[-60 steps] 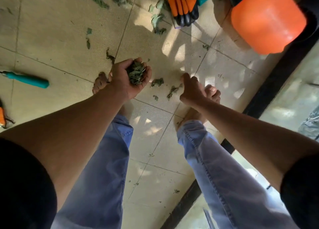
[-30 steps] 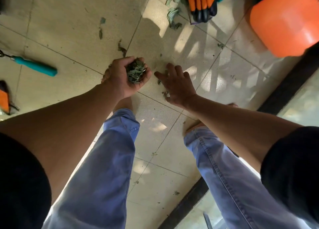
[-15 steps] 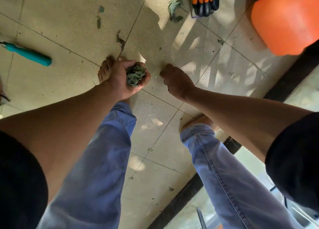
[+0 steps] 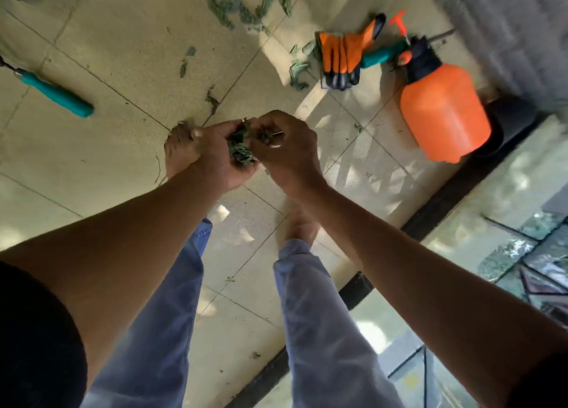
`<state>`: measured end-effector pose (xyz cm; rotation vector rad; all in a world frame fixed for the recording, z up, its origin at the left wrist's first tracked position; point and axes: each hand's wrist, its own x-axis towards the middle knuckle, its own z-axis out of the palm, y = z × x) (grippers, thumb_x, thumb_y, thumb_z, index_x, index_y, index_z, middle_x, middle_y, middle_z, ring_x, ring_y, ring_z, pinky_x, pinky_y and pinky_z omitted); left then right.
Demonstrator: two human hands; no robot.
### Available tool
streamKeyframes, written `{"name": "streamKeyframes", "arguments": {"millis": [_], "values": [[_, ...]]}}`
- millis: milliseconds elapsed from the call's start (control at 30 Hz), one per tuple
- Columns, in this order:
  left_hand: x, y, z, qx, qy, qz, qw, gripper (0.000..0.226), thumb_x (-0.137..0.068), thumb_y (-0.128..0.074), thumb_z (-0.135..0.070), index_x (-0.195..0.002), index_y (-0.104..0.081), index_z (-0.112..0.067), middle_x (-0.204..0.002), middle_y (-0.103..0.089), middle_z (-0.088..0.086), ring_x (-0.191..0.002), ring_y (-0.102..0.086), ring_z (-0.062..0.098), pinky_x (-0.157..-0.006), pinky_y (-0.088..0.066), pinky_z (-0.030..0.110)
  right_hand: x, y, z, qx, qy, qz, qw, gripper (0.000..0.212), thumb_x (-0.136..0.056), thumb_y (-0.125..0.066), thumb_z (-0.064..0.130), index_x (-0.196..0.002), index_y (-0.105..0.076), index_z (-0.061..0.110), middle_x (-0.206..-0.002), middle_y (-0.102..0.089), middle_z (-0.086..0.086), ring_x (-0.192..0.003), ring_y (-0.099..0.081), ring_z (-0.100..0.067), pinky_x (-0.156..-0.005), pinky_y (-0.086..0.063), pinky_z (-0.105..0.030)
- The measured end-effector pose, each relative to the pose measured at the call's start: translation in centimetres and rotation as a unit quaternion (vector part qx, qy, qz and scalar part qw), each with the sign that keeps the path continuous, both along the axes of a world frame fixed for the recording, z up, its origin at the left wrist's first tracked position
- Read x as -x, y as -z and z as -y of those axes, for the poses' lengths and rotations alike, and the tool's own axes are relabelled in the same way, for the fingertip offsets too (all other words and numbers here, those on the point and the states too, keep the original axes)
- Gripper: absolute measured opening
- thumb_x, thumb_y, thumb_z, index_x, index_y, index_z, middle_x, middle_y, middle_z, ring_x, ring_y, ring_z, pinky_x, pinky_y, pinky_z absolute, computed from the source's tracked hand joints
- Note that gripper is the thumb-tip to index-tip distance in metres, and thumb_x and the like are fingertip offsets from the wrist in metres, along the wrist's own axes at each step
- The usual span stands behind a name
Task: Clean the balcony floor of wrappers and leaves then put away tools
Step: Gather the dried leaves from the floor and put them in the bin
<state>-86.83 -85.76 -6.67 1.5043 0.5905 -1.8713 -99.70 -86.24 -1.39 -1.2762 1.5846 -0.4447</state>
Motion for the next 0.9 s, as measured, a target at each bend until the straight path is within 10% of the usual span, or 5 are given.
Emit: {"name": "streamKeyframes", "arguments": {"millis": [233,633,900], "values": [[1.2,-2.7,1.6,0.044,-0.105,-0.036,0.993,0.044,-0.099,-0.043,-0.022,-0.063,-0.066,-0.011,-0.061,-0.061,0.005,-0.054,-0.062,0.021,-0.057,-0.050,0.022,-1.4,-3.1,0.8,0.053,-0.074,-0.038,0.995,0.036,-0.086,-0.061,0.007,-0.120,-0.072,0.007,-0.111,-0.076,-0.008,-0.104,-0.072,-0.022,-0.092,-0.059,-0.044],[-7.9,1.0,0.4,0.042,-0.251,-0.105,0.961,0.021,-0.090,-0.048,-0.017,-0.082,-0.064,-0.006,-0.087,-0.064,0.012,-0.082,-0.066,0.028,-0.072,-0.061,0.035,-6.3,2.8,7.8,0.200,-0.188,-0.102,0.956,0.026,-0.081,-0.053,0.001,-0.095,-0.071,0.014,-0.089,-0.070,0.003,-0.080,-0.066,-0.016,-0.070,-0.056,-0.038],[-16.1,4.1,-2.0,0.028,-0.179,-0.074,0.981,0.036,-0.097,-0.040,-0.021,-0.075,-0.063,-0.006,-0.082,-0.064,0.011,-0.079,-0.065,0.026,-0.074,-0.061,0.031,-12.9,13.1,12.4,0.129,-0.435,-0.257,0.853,0.063,-0.081,-0.066,0.009,-0.142,-0.054,0.015,-0.143,-0.050,-0.014,-0.128,-0.049,-0.036,-0.099,-0.050,-0.042]]}}
